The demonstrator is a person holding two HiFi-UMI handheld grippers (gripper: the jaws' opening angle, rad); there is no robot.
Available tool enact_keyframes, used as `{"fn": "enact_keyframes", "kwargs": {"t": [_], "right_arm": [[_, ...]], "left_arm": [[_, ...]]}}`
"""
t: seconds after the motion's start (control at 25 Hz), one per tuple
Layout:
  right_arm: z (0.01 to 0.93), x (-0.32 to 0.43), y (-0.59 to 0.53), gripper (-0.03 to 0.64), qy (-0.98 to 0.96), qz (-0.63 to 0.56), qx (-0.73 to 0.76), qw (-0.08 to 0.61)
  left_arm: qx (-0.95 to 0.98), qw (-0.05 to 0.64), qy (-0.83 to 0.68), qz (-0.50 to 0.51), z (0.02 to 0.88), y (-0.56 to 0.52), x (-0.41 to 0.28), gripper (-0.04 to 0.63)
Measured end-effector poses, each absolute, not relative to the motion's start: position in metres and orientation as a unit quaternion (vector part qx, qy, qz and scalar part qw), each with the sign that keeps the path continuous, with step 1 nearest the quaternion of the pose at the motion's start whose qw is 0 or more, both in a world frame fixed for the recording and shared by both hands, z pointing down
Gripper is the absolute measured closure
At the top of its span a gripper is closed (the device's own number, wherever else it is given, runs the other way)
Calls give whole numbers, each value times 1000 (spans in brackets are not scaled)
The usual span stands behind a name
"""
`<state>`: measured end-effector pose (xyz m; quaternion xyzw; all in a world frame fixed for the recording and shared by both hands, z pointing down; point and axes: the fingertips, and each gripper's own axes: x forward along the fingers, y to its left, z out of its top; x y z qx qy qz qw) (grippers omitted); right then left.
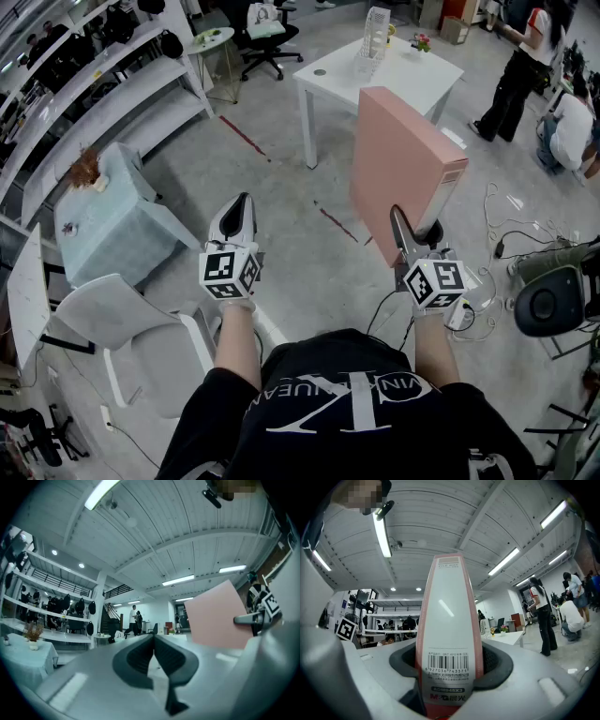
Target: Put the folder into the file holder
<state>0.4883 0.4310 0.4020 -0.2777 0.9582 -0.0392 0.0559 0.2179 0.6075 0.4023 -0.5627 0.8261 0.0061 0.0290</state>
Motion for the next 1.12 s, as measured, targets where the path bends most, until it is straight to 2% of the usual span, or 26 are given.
{"fn": "enact_keyframes", "kwargs": {"t": [0.68, 1.12], "right_arm": [[403, 437, 433, 327, 959, -40, -275, 47], [408, 368, 373, 325, 957, -35, -285, 45]], "left_arm": [[-550, 6, 835, 17, 413, 617, 160, 595], [-578, 9, 815, 24, 423, 539, 95, 595]]}}
